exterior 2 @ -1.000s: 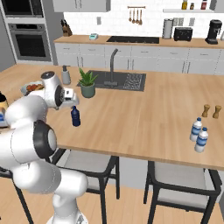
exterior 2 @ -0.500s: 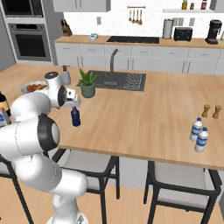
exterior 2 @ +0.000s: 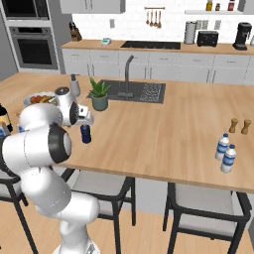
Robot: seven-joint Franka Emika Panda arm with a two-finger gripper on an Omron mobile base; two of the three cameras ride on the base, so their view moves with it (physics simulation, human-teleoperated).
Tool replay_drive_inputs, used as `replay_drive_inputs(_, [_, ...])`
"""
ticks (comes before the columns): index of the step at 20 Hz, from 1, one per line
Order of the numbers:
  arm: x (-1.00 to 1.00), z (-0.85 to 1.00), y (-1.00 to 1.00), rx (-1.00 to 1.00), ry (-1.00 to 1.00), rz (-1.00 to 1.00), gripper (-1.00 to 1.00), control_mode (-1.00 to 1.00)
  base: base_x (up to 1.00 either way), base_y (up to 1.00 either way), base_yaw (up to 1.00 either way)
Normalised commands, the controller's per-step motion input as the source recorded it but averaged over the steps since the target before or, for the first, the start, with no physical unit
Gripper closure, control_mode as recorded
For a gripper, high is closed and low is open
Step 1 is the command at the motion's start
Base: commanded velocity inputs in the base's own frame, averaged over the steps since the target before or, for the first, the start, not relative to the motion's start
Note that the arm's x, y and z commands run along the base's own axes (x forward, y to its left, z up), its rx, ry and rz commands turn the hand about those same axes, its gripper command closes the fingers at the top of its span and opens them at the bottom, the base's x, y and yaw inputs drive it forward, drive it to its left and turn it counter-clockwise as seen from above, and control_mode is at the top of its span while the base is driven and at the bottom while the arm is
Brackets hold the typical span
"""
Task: Move the plastic bottles in the middle to the plastics group, and the glass bottles in the middle to the glass group.
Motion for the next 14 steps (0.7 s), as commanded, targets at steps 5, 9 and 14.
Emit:
replay_drive_inputs(5, [0.24,-0.06,0.0,0.01,-0.01,0.0,-1.0,-1.0,0.0,0.0,0.0])
replay_drive_inputs(9, [0.13,0.0,-0.03,0.03,0.0,0.0,-1.0,-1.0,0.0,0.0,0.0])
replay_drive_inputs(14, [0.02,0.0,-0.08,0.0,0.0,0.0,-1.0,-1.0,0.0,0.0,0.0])
